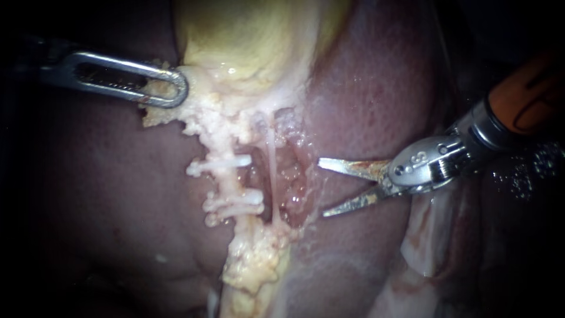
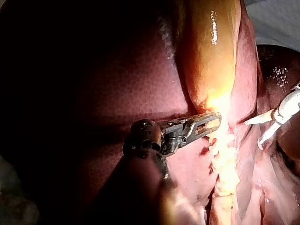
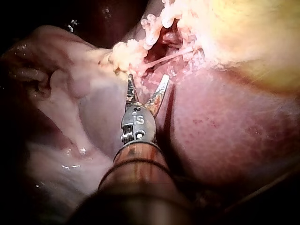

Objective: Go to the cutting position left tube

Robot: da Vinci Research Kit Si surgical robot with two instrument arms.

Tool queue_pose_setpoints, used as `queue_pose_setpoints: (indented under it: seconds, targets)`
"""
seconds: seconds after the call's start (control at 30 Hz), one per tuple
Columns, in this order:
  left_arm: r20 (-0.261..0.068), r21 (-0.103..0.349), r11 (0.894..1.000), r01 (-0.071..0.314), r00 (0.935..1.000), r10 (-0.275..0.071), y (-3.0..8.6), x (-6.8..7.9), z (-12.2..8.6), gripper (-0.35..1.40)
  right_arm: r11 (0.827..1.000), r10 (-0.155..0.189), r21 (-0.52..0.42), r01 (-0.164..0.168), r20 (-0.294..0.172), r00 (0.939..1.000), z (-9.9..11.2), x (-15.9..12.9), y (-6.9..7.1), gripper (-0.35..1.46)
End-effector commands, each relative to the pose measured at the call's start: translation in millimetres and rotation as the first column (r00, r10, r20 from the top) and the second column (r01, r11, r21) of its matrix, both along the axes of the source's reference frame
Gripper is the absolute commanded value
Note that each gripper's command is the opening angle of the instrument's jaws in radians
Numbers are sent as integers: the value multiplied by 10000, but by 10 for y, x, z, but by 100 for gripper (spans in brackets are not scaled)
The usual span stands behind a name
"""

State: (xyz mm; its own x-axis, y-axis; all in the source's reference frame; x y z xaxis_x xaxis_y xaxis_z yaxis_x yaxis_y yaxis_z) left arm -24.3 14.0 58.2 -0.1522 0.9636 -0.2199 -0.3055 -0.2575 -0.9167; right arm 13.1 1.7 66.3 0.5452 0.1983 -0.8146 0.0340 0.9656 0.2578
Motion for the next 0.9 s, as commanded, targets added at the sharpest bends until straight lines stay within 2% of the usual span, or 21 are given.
queue_pose_setpoints:
  seconds: [0.03,0.13,0.33,0.43,0.63,0.77,0.9]
  targets:
    - [-6,-18,10000,11,10000,-11,0,-1,2,-35,10000,-43,76,44,-185,9998,-1,2,-1,143]
    - [-7,-18,10000,12,10000,-12,0,-1,2,-35,9980,-50,626,93,-679,9977,-4,12,-2,141]
    - [-11,-20,10000,17,10000,-17,0,-1,2,-35,9865,57,1632,131,-1144,9934,-1,39,-5,141]
    - [-12,-20,10000,19,10000,-19,0,-1,2,-35,9769,94,2127,221,-1460,9892,6,53,-6,141]
    - [-15,-21,10000,22,10000,-22,-1,-2,2,-35,9627,-42,2666,462,-1560,9877,29,74,-9,141]
    - [-19,-27,10000,26,10000,-26,-1,-2,2,-35,9529,-104,2978,575,-1573,9875,47,76,-13,141]
    - [-28,-37,10000,34,10000,-35,-3,-3,3,-35,9491,-155,3083,645,-1588,9872,62,73,-9,141]
